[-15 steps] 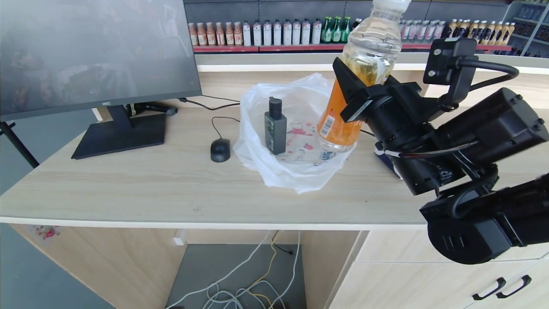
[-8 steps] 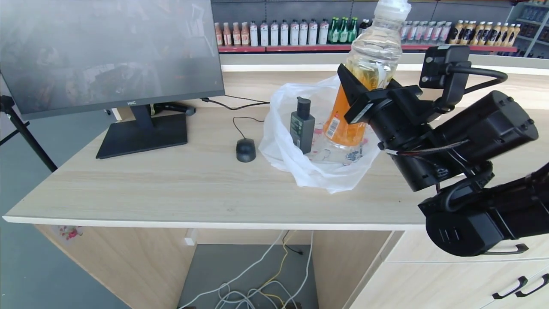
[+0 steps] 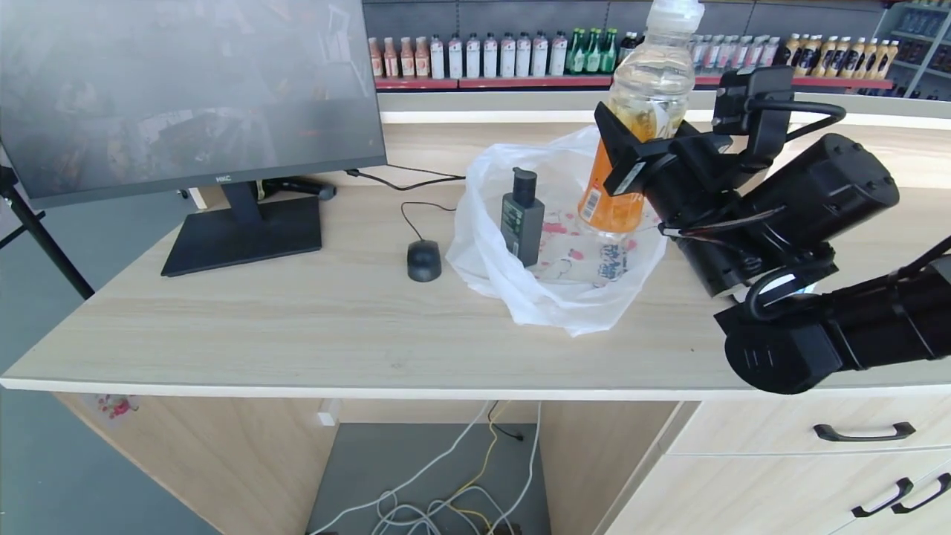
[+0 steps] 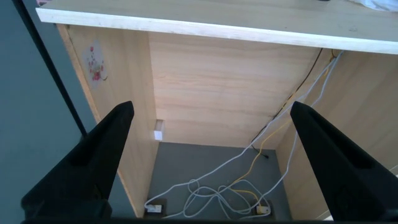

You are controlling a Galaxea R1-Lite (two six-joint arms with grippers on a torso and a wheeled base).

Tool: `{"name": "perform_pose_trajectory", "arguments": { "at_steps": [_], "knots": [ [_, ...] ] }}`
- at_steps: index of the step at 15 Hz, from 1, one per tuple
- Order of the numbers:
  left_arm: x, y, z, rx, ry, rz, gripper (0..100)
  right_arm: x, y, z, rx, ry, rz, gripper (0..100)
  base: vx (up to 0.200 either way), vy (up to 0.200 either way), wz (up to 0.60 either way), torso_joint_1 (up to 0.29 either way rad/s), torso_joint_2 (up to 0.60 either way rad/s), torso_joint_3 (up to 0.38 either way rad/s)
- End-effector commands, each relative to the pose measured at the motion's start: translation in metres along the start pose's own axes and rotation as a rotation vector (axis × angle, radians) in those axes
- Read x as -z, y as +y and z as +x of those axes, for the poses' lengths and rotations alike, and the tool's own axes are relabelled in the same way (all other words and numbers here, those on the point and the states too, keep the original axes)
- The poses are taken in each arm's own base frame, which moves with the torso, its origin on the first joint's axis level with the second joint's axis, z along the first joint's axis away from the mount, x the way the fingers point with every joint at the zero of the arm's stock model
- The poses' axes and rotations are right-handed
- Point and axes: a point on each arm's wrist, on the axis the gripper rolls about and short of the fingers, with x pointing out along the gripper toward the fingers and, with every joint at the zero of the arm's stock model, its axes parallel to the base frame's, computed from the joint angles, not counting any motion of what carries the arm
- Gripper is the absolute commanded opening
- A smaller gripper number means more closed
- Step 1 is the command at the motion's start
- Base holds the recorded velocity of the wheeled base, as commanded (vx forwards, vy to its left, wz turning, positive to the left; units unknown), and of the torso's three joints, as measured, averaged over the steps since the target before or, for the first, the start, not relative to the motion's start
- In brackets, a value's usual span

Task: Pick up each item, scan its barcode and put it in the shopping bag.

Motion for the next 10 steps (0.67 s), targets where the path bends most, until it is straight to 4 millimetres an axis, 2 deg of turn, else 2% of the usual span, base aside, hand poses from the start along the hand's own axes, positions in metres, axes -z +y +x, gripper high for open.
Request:
{"name": "perform_pose_trajectory", "arguments": {
  "at_steps": [1, 4, 10],
  "knots": [
    [0.0, 0.0, 0.0, 0.0, 0.0, 0.0, 100, 0.013, -0.015, 0.003, 0.022, 0.018, -0.029, 0, 0.0, 0.0, 0.0, 0.0, 0.0, 0.0],
    [0.0, 0.0, 0.0, 0.0, 0.0, 0.0, 100, 0.028, -0.033, 0.004, 0.021, 0.069, -0.059, 0, 0.0, 0.0, 0.0, 0.0, 0.0, 0.0],
    [0.0, 0.0, 0.0, 0.0, 0.0, 0.0, 100, 0.058, -0.03, 0.019, 0.012, 0.097, -0.056, 0, 0.0, 0.0, 0.0, 0.0, 0.0, 0.0]
  ]
}}
